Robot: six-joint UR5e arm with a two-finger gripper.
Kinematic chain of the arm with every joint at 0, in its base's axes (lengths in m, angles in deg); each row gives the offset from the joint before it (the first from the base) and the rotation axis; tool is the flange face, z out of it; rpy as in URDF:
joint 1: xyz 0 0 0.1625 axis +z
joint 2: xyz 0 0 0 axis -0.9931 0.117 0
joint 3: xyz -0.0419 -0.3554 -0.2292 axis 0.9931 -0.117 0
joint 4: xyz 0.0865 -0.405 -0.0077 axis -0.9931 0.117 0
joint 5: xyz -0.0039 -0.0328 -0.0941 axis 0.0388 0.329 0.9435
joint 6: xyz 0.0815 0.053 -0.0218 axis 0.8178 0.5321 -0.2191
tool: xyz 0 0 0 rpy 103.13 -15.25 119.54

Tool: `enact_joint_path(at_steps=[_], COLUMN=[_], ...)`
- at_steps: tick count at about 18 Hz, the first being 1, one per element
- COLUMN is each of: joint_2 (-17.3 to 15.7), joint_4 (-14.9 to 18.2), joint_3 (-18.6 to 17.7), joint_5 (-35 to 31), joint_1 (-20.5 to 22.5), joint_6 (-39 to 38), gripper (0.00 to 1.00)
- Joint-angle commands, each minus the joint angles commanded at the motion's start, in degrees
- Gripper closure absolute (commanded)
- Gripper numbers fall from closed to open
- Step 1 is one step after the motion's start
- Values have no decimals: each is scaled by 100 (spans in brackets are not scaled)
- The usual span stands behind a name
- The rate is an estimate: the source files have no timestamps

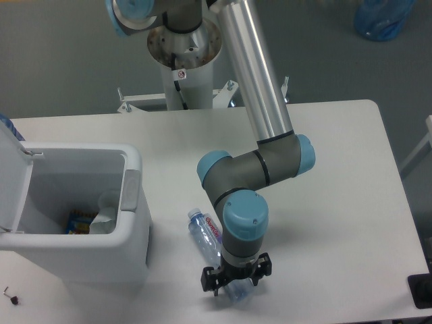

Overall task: Place the trash in the trash can
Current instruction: 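Close the gripper around the bottle's cap end and lift it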

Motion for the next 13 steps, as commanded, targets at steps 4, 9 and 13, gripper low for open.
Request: enact_joint_path(at_steps=[4, 9, 13], joint_2=[-9, -26, -44], joint_4=[9, 0, 9], joint_3=[0, 0, 0], joint_5=[-26, -229, -237], joint_1=[-9, -9, -9], joint_6=[-9, -62, -62], gripper=[17, 32, 34])
